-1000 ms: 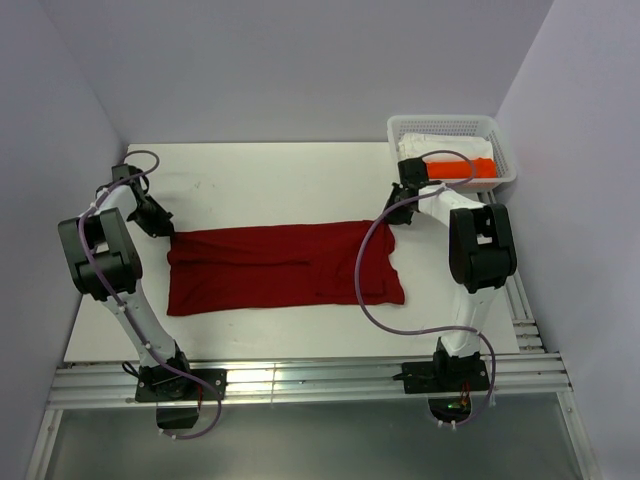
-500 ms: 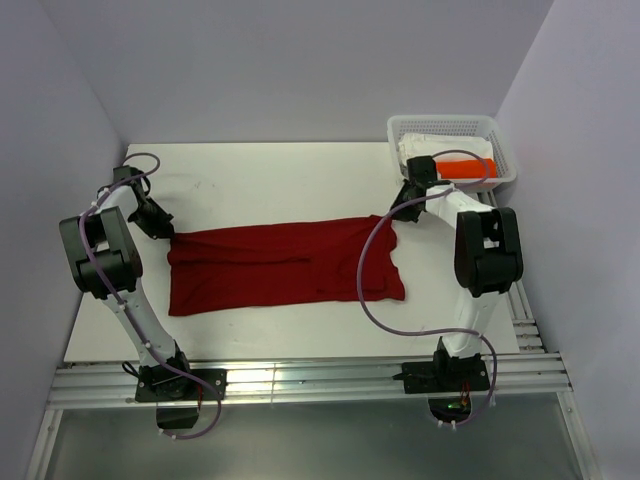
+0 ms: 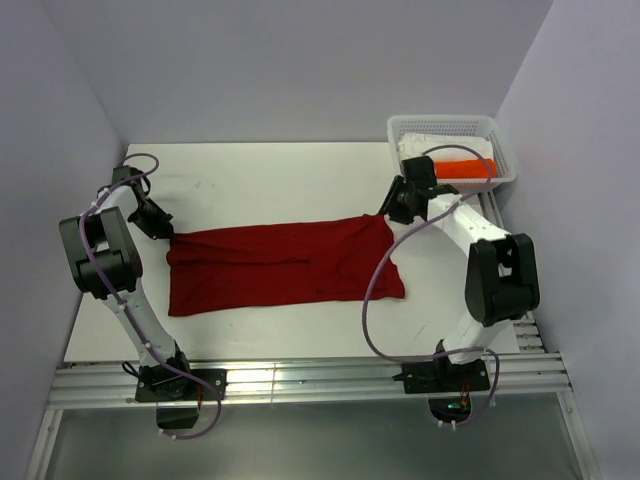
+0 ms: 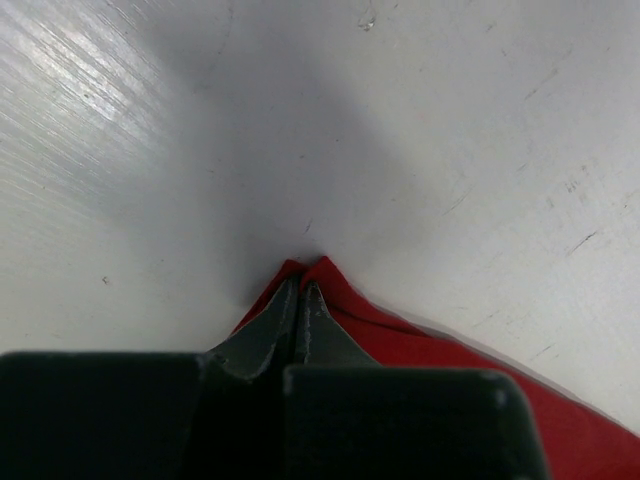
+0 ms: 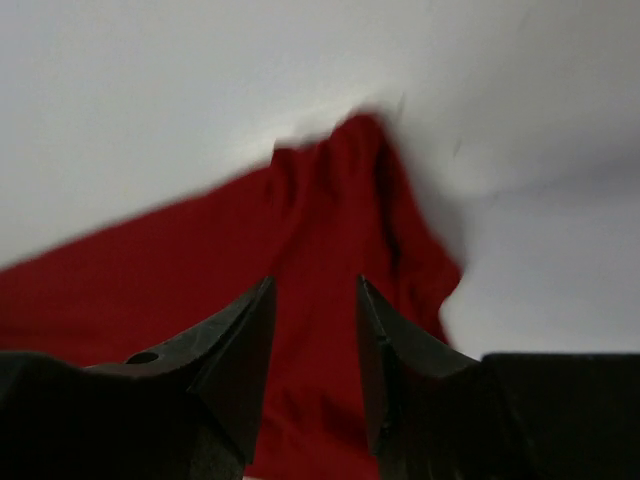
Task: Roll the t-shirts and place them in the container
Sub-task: Fold the tshirt
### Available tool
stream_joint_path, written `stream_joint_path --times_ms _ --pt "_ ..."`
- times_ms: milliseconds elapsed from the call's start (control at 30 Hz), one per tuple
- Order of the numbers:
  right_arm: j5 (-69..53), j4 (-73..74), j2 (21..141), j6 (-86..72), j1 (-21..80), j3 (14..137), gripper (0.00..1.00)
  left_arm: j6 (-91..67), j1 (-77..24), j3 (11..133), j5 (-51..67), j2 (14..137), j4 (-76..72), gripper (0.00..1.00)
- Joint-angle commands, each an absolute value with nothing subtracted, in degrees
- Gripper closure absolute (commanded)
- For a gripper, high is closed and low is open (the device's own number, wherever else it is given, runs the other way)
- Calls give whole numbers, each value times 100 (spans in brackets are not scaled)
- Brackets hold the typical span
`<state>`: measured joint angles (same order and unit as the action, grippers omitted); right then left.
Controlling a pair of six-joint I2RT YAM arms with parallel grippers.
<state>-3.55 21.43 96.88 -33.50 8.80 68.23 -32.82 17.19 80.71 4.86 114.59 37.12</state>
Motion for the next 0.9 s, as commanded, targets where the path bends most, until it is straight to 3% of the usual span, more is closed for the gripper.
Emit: stream_joint_path --times_ms 0,67,200,267,300,433,600,733,867 --pt "-554 3004 9071 -3619 1474 6329 55 -3296 1872 8068 27 11461 3788 100" --pt "-501 3425 8703 -3875 1669 5918 58 -3296 1863 8068 35 11461 3814 100" --pt "-378 4042 8061 -4008 1986 5424 75 -3331 1872 8086 53 11443 3832 100" --pt "-413 4236 7648 -4017 2056 5046 95 -3340 1863 8103 61 11452 3841 100" --pt "-491 4280 7525 -4034 2074 4906 100 -3349 1881 8130 70 11461 3858 100" --pt "-554 4342 6988 -4218 2206 4211 100 -3366 1872 8139 62 11461 3885 100" --pt "-457 3763 7276 -4377 2338 3656 100 -3384 1855 8034 26 11400 3867 99" --pt "-106 3463 8197 -4333 2347 3901 100 -3384 1863 7945 35 11329 3858 100" --pt "315 3366 9112 -4219 2329 4919 100 -3375 1863 7849 26 11241 3902 100"
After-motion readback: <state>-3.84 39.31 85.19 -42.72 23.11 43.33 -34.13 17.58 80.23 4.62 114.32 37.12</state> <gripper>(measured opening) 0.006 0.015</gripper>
